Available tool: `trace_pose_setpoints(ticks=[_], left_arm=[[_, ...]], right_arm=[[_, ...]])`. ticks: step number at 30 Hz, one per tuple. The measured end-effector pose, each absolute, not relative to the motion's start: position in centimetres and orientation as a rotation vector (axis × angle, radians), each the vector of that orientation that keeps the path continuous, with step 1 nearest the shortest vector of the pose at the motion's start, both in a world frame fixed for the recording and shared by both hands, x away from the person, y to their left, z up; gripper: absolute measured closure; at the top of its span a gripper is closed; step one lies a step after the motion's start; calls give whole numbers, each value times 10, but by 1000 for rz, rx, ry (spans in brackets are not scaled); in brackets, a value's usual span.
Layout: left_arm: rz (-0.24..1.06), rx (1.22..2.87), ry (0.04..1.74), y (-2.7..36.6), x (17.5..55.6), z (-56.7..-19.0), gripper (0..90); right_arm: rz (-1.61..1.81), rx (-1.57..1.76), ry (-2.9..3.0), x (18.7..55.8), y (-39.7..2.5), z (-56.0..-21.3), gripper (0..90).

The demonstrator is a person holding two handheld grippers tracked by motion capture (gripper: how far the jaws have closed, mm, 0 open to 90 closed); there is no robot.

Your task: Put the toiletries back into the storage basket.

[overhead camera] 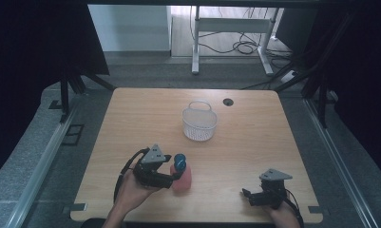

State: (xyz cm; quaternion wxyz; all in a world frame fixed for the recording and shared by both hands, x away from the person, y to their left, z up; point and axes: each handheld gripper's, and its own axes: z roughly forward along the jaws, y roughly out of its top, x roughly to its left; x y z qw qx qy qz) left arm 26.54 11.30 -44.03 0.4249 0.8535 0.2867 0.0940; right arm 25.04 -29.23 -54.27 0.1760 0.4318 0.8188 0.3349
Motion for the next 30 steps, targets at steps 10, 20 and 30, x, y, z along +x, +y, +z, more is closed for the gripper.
trace_pose_setpoints(ticks=[10, 20, 30], left_arm=[[225, 2129, 702, 105, 271, -442, 338], [227, 2128, 693, 98, 276, -445, 438], [250, 2152, 688, 92, 276, -444, 518]], right_arm=[[949, 1223, 2319, 250, -292, -543, 0], [948, 1223, 2319, 250, -292, -543, 0], [949, 1223, 2319, 250, -292, -543, 0]])
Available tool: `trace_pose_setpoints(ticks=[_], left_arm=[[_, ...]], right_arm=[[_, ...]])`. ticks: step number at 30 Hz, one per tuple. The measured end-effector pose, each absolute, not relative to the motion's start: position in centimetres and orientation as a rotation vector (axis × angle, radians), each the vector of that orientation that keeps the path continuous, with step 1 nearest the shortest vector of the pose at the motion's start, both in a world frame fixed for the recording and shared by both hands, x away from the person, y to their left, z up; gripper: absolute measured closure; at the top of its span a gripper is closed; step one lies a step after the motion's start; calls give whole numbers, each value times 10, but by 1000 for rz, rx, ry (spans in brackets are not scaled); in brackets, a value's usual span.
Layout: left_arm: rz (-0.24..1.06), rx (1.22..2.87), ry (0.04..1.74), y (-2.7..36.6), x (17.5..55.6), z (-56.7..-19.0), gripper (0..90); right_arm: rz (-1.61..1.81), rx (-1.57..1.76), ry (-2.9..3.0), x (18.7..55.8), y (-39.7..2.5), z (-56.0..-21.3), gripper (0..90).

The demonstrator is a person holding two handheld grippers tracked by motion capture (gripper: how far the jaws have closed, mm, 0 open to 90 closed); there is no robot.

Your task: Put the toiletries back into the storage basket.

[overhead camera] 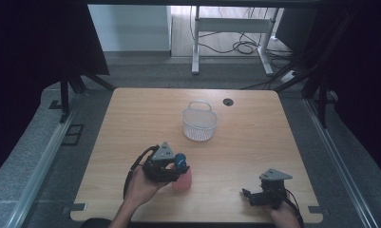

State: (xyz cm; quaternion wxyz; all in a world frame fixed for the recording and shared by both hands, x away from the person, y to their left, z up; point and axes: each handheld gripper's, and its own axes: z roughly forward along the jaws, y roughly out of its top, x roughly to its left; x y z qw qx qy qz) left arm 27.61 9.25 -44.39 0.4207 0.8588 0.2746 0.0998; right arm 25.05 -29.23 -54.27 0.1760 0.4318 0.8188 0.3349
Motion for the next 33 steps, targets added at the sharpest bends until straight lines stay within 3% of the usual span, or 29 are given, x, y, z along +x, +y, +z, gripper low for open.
trace_pose_setpoints(ticks=[33], left_arm=[[287, 2139, 707, 84, 298, -404, 523]], right_arm=[[946, 1220, 2321, 251, -293, -543, 0]])
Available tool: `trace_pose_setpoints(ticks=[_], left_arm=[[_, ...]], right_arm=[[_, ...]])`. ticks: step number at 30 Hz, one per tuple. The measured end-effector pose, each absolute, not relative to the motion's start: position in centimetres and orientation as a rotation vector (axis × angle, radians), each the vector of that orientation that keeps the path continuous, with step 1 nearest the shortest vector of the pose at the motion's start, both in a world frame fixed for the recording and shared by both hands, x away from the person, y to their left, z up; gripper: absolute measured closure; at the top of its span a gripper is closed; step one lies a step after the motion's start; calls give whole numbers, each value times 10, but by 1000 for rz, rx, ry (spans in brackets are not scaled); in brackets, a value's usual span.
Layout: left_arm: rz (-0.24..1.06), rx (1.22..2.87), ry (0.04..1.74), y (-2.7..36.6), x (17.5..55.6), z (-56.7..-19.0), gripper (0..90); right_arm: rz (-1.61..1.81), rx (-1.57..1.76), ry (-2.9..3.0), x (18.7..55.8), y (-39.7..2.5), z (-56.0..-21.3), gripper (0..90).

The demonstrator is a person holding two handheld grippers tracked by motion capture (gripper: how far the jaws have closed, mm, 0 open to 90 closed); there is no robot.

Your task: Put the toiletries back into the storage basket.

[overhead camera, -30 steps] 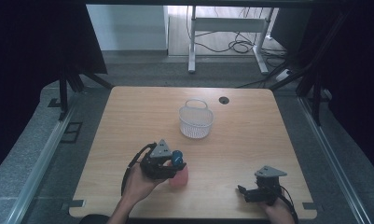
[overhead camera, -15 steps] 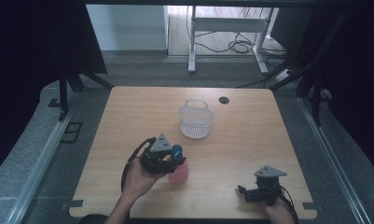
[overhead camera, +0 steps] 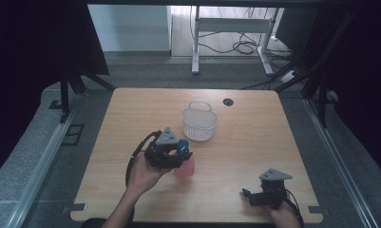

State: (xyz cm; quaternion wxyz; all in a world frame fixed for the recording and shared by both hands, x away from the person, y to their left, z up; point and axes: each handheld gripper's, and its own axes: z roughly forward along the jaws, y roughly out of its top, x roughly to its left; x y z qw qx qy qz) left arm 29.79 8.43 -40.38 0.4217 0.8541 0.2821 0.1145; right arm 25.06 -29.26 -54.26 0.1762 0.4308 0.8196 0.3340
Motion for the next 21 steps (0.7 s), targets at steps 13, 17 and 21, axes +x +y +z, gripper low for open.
trace_pose_setpoints(ticks=[13, 17, 21], left_arm=[[286, 2130, 719, 80, 311, -389, 523], [299, 2134, 711, 78, 315, -382, 524], [305, 2132, 709, 74, 320, -375, 523]], right_arm=[[946, 1221, 2320, 251, -292, -543, 0], [945, 1221, 2320, 251, -292, -543, 0], [945, 1220, 2320, 251, -293, -543, 0]])
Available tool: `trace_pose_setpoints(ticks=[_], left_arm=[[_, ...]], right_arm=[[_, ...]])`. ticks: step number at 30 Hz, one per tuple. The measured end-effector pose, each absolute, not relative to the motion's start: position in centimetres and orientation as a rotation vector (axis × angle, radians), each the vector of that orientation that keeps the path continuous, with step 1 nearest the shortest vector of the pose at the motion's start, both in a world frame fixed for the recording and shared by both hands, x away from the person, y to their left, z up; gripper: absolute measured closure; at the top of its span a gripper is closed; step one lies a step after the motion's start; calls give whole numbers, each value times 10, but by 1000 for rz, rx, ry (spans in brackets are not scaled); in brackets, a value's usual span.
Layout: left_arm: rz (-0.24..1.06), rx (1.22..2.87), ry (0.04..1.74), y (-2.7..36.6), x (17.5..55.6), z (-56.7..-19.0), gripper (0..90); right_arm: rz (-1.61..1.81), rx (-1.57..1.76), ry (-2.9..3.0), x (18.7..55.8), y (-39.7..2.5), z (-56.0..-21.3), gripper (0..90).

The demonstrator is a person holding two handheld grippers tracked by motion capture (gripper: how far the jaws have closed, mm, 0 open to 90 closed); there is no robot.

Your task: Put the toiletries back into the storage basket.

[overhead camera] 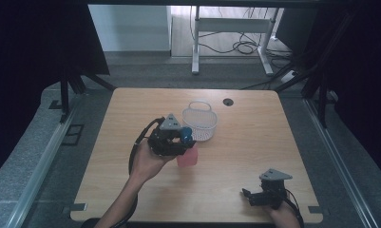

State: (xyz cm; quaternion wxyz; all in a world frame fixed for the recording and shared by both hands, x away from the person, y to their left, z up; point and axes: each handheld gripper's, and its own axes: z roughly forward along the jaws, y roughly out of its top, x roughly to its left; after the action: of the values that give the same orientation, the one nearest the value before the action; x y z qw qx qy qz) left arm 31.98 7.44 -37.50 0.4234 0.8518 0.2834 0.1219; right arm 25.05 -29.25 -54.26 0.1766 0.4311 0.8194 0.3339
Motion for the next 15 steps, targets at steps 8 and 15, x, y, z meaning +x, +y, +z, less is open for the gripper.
trace_pose_setpoints(ticks=[8, 15], left_arm=[[301, 2130, 711, 69, 330, -367, 523], [301, 2119, 715, 65, 338, -361, 524]], right_arm=[[945, 1217, 2319, 251, -293, -543, 0], [946, 1220, 2319, 251, -293, -543, 0]])
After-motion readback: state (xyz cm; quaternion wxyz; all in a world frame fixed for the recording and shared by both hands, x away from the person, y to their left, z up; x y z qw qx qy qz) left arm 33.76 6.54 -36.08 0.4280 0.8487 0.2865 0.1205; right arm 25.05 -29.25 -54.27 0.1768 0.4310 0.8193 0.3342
